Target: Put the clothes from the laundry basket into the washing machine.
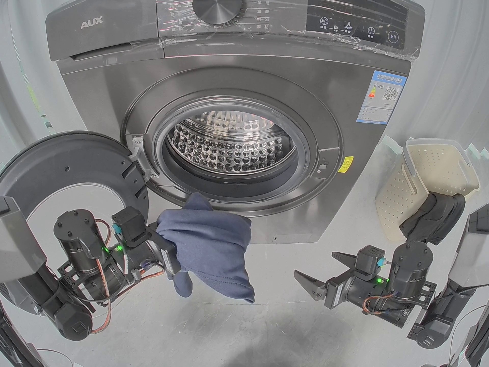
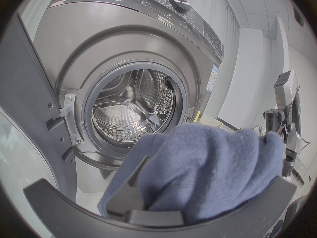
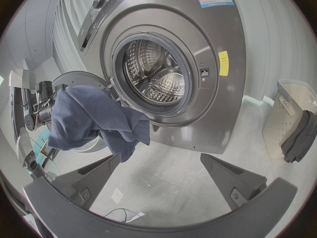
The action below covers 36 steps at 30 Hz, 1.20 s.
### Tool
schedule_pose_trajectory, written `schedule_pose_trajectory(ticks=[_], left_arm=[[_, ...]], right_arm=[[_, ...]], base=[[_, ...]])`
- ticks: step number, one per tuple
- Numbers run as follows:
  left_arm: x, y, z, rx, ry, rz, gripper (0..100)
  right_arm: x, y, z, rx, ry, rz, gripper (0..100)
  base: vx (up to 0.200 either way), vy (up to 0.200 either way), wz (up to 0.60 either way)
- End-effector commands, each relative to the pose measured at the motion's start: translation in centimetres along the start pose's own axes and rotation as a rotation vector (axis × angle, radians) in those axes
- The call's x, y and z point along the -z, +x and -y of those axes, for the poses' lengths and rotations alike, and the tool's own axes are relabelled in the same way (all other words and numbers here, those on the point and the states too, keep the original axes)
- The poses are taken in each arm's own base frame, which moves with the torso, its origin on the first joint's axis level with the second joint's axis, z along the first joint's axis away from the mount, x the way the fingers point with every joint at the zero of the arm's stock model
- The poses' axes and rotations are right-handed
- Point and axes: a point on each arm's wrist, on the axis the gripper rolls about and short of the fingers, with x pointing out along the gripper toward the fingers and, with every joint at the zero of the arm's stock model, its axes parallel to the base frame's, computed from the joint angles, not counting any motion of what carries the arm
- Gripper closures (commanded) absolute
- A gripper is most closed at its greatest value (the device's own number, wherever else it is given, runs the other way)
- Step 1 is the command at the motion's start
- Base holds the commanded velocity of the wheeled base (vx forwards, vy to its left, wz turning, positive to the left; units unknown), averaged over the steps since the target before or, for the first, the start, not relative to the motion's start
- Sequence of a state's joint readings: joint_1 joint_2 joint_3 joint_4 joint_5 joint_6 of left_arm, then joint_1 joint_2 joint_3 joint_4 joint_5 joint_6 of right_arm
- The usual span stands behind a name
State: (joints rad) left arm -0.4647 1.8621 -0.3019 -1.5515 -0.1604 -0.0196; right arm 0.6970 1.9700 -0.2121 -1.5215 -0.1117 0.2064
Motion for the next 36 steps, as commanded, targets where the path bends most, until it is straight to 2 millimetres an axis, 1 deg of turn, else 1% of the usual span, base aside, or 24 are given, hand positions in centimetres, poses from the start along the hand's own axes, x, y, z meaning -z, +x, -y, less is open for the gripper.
schedule_pose_trajectory(ticks=[1, 2, 8, 15, 17, 21, 24, 28, 29, 32, 33, 34, 36], left_arm=[[-0.3, 0.1, -0.1, 0.004, -0.004, 0.015, 100], [-0.3, 0.2, -0.1, 0.006, -0.003, 0.015, 100], [0.2, 1.0, 0.2, 0.013, 0.009, 0.007, 100], [0.1, 1.1, 0.4, 0.022, 0.009, 0.011, 100], [0.1, 1.2, 0.9, 0.038, 0.008, 0.011, 100], [0.4, 1.3, 1.9, 0.071, 0.003, -0.003, 100], [1.1, 1.9, 2.8, 0.080, 0.005, -0.020, 100], [1.4, 3.1, 3.5, 0.062, -0.006, -0.014, 100], [1.3, 4.9, 3.3, 0.037, -0.015, 0.020, 100], [1.4, 8.2, 3.0, 0.021, -0.047, 0.075, 100], [1.4, 8.2, 3.0, 0.021, -0.047, 0.075, 100], [1.9, 9.4, 2.4, 0.007, -0.057, 0.087, 100], [2.6, 10.4, 1.8, -0.010, -0.060, 0.081, 100]], right_arm=[[0.3, 0.1, 0.0, 0.000, -0.001, -0.011, 0], [0.2, 0.1, 0.0, -0.001, -0.001, -0.008, 0], [0.3, 0.0, -0.5, -0.014, 0.002, -0.013, 0], [0.4, 0.0, -0.8, -0.025, 0.001, -0.014, 0], [0.4, -0.1, -0.8, -0.026, 0.000, -0.015, 0], [0.4, -0.1, -1.0, -0.032, -0.001, -0.016, 0], [0.5, -0.2, -1.3, -0.043, -0.005, -0.020, 0], [0.8, -0.8, -1.9, -0.069, -0.013, -0.036, 0], [0.8, -1.0, -2.1, -0.075, -0.015, -0.034, 0], [1.1, -1.4, -2.3, -0.087, -0.021, -0.051, 0], [1.1, -1.4, -2.3, -0.087, -0.021, -0.051, 0], [1.2, -1.5, -2.5, -0.094, -0.022, -0.052, 0], [1.3, -1.6, -2.8, -0.103, -0.026, -0.057, 0]], base=[[0.000, 0.000, 0.00], [0.000, 0.000, 0.00], [0.200, 0.000, 0.00], [0.200, 0.000, 0.00], [0.200, 0.000, 0.00], [0.000, 0.000, 0.00], [0.000, 0.000, 0.00], [0.000, 0.000, 0.00], [0.000, 0.000, 0.00], [0.000, 0.000, 0.00], [0.000, 0.000, 0.00], [0.000, 0.000, 0.00], [0.000, 0.000, 0.00]])
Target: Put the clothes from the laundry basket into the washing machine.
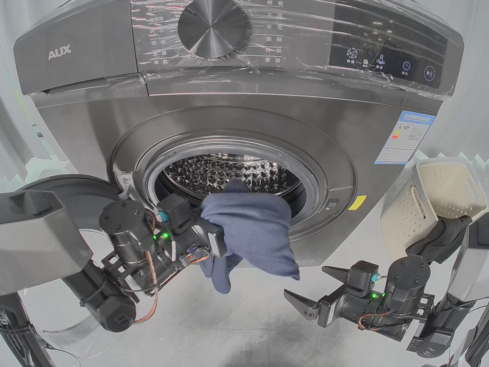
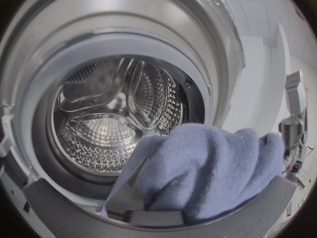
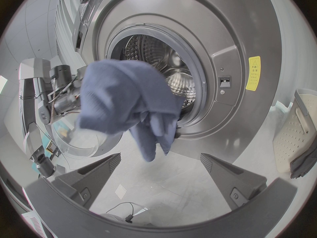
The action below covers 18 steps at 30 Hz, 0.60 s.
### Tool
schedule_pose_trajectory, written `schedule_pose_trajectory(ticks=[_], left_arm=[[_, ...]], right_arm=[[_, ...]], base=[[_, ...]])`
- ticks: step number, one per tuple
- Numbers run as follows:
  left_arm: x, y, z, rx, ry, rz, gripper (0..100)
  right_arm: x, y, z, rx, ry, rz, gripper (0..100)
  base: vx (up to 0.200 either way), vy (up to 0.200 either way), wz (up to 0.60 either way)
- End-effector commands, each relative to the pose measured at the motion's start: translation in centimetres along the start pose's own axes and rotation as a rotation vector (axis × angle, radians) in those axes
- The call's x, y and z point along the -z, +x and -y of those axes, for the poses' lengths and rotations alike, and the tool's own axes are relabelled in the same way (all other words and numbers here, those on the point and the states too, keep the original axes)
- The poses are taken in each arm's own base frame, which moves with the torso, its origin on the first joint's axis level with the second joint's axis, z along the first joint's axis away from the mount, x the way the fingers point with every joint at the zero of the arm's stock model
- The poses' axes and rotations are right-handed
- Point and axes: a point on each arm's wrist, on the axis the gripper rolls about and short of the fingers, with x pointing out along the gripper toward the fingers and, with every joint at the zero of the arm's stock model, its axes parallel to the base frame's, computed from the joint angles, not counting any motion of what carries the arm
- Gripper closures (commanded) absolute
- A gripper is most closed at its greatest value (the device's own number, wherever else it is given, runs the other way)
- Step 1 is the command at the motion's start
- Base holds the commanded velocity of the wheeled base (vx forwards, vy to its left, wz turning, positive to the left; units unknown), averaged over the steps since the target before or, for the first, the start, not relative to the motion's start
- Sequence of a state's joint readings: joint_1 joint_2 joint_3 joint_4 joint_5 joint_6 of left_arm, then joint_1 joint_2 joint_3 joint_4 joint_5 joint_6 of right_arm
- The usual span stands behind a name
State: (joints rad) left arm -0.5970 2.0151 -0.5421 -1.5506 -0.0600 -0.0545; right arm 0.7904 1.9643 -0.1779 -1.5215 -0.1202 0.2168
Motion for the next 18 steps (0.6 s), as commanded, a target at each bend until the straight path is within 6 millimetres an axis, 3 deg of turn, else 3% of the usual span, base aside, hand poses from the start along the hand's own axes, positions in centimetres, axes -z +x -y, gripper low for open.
schedule_pose_trajectory(ticks=[1, 6, 12, 18], left_arm=[[3.1, 4.2, -1.6, -0.047, -0.028, -0.004, 100], [4.5, 8.2, -3.3, -0.110, -0.032, 0.067, 100], [5.6, 11.3, -4.5, -0.158, -0.032, 0.083, 100], [4.9, 14.9, -7.6, -0.265, -0.027, 0.130, 100]], right_arm=[[0.3, -0.5, -0.8, -0.030, -0.011, -0.015, 0], [0.5, -0.4, -0.7, -0.025, -0.004, -0.022, 0], [0.6, -0.4, -0.9, -0.031, -0.006, -0.025, 0], [0.7, -0.3, -0.9, -0.031, -0.007, -0.031, 0]], base=[[0.000, 0.000, 0.00], [0.000, 0.000, 0.00], [0.000, 0.000, 0.00], [0.000, 0.000, 0.00]])
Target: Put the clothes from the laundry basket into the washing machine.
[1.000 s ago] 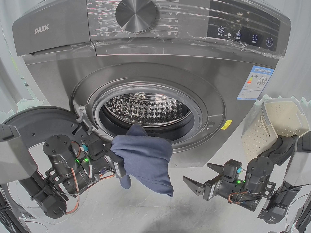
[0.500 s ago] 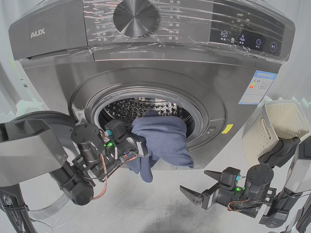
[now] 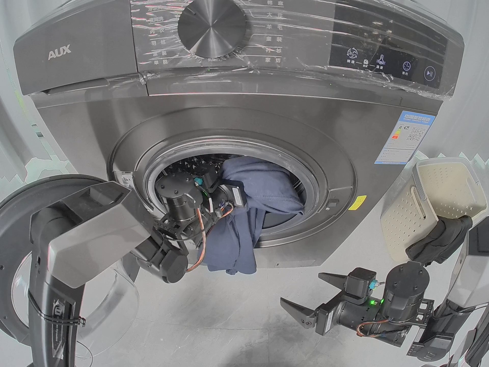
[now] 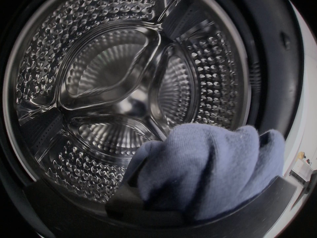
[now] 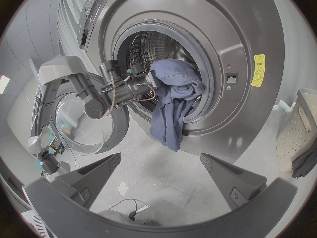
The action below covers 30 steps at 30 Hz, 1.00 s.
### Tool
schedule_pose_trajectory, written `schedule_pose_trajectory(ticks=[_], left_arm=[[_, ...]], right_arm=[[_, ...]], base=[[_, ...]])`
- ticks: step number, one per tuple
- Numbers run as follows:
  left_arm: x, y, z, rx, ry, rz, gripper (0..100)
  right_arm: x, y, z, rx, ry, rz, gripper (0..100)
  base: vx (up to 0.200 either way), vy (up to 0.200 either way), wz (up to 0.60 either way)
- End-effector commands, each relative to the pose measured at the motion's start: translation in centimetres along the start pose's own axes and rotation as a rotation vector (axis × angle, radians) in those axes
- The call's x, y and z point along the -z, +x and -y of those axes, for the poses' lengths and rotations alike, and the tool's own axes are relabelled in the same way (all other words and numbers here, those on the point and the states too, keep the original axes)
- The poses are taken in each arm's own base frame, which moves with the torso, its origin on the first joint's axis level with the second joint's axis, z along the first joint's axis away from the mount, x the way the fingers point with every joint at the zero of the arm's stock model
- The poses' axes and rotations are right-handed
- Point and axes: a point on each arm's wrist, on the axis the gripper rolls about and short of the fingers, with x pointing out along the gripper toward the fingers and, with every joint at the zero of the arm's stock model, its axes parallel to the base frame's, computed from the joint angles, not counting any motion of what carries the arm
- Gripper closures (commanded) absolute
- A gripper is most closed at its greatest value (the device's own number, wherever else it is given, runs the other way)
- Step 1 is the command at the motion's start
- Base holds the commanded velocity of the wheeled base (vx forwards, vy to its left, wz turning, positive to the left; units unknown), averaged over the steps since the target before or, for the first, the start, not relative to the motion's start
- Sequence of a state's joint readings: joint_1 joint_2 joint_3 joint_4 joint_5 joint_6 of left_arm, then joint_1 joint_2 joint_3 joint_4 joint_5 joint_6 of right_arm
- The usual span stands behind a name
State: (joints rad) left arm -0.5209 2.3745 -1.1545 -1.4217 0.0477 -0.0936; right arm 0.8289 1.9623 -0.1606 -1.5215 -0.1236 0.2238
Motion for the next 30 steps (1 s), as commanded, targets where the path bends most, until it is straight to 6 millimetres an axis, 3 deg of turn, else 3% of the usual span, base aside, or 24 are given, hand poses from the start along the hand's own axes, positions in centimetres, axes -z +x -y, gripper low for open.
schedule_pose_trajectory(ticks=[1, 10, 14, 15, 18, 20, 25, 30], left_arm=[[2.3, 3.8, -2.8, -0.097, 0.007, -0.006, 100], [2.9, 7.3, -3.8, -0.194, -0.018, 0.053, 100], [2.6, 7.3, -4.0, -0.204, -0.051, 0.064, 100], [2.6, 7.3, -4.0, -0.204, -0.051, 0.064, 0], [1.2, 6.2, -3.2, -0.199, -0.093, 0.027, 0], [-0.3, 4.2, -2.4, -0.188, -0.113, -0.075, 0], [-2.2, 1.6, -0.4, -0.141, -0.108, -0.227, 0], [-1.7, -0.1, 1.0, -0.109, -0.083, -0.361, 0]], right_arm=[[0.3, 0.1, -0.1, -0.002, -0.003, -0.012, 0], [0.7, 0.4, 0.0, 0.002, -0.004, -0.030, 0], [0.8, 0.5, 0.0, 0.002, -0.004, -0.031, 0], [0.8, 0.5, 0.0, 0.002, -0.004, -0.031, 0], [0.9, 0.5, 0.0, 0.004, -0.005, -0.037, 0], [0.8, 0.6, 0.0, 0.002, -0.005, -0.031, 0], [0.8, 0.5, -0.1, -0.001, -0.003, -0.025, 0], [0.8, 0.5, -0.1, -0.002, -0.004, -0.026, 0]], base=[[0.000, 0.000, 0.00], [0.000, 0.000, 0.00], [0.000, 0.000, 0.00], [0.000, 0.000, 0.00], [0.000, 0.000, 0.00], [0.000, 0.000, 0.00], [0.000, 0.000, 0.00], [0.000, 0.000, 0.00]])
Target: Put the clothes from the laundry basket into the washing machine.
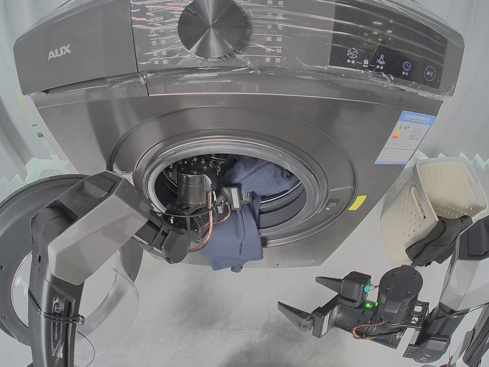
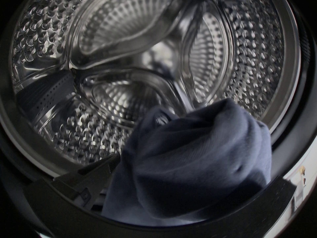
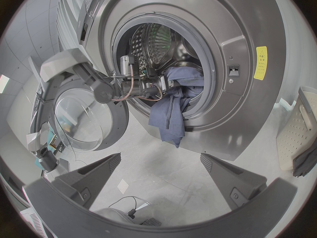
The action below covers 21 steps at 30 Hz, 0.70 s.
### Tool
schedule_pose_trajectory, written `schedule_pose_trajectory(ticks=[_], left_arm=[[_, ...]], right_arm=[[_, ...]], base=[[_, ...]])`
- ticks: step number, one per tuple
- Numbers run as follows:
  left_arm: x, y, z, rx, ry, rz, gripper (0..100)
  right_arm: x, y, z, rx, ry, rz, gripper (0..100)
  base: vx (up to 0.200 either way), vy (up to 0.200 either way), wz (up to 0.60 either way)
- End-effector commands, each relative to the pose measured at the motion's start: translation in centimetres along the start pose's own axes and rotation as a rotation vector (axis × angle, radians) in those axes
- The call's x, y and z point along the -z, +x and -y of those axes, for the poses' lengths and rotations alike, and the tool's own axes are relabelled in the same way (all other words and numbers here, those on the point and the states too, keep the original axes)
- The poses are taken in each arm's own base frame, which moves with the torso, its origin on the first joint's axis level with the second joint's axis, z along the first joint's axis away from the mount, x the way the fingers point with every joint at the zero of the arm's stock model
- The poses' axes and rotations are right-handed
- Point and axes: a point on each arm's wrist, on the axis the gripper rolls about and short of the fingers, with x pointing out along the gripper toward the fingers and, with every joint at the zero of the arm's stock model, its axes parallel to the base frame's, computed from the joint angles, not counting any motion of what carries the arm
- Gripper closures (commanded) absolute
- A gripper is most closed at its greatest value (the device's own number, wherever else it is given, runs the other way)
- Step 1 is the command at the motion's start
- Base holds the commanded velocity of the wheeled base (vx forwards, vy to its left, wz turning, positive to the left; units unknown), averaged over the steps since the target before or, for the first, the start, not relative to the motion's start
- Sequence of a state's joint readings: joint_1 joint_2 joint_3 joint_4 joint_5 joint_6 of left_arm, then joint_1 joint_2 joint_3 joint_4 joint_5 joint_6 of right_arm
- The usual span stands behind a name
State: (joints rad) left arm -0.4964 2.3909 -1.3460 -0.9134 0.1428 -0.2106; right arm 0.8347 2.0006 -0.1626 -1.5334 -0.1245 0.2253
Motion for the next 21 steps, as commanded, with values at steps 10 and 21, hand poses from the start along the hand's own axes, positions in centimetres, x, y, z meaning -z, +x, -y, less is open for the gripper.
schedule_pose_trajectory(ticks=[10, 21], left_arm=[[3.0, -4.2, 1.6, 0.074, 0.117, -0.222, 0], [5.0, -2.5, 1.0, 0.060, 0.125, -0.239, 100]], right_arm=[[0.2, 0.2, -0.2, -0.009, -0.001, -0.007, 0], [0.2, 0.2, -0.5, -0.017, 0.002, -0.005, 0]], base=[[0.000, 0.000, 0.00], [0.000, 0.000, 0.00]])
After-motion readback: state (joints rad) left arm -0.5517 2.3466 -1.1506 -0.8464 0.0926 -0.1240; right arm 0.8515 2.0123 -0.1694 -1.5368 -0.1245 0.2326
